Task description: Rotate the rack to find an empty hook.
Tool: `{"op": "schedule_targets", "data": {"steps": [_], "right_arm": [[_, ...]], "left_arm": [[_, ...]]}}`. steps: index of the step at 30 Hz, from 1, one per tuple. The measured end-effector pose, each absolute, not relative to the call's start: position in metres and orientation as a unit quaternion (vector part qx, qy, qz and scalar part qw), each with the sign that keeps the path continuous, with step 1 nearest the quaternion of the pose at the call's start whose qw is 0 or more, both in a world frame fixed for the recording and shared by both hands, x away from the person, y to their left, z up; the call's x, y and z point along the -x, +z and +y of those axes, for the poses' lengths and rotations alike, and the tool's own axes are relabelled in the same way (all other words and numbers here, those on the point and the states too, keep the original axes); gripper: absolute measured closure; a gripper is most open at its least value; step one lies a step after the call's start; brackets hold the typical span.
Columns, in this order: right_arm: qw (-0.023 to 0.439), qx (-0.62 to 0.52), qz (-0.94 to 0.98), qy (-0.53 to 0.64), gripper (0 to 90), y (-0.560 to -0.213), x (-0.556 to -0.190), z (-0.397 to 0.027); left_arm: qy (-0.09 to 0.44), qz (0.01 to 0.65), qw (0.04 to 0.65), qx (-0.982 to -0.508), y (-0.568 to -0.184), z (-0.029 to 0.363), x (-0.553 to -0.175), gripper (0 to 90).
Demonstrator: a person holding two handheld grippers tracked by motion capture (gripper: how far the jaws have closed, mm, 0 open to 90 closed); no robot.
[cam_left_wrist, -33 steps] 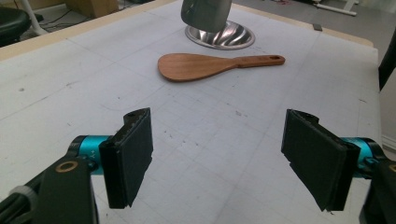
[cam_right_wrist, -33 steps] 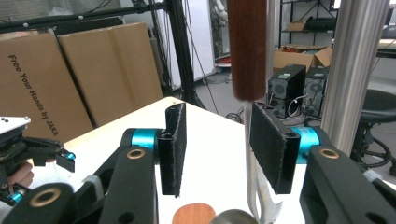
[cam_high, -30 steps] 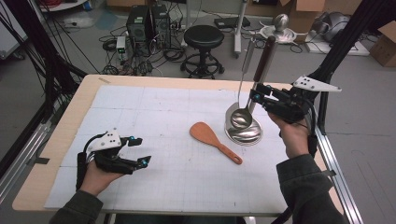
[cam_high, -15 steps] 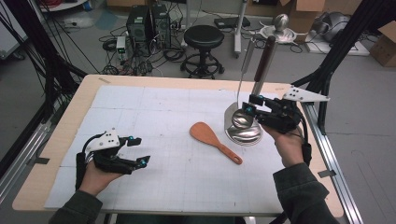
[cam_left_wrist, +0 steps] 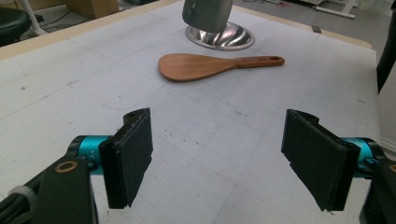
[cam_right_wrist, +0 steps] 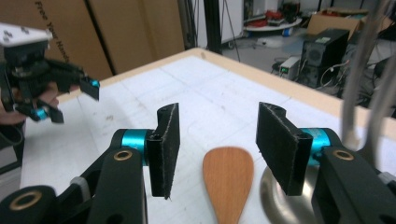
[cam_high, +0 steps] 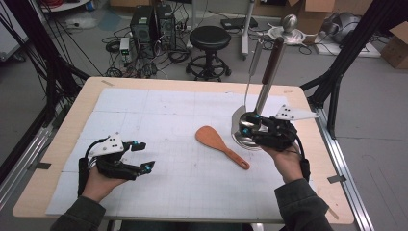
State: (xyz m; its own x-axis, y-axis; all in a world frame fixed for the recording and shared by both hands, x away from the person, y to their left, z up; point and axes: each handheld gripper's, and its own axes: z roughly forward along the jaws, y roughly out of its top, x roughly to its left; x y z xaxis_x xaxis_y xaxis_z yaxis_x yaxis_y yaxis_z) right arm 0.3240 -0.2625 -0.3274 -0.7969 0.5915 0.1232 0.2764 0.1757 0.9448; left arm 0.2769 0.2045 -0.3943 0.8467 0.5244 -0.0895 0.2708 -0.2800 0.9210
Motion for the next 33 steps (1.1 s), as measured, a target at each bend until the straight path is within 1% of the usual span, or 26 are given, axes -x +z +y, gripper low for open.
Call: {"op": "schedule_targets", "data": {"steps": [19,33], "right_arm": [[0.123,-0.294,0.782,0.535,46.9,-0.368,-0.318,-0.258],[0.117,-0.297,0.799,0.509,46.2,-0.387,-0.320,-0.254]], "left_arm": [[0.118,0.253,0.547,-0.789,-0.394,0.205,-0.275,25.3],[0.117,0.252,0.547,-0.789,-0.395,0.208,-0.277,25.3]]}}
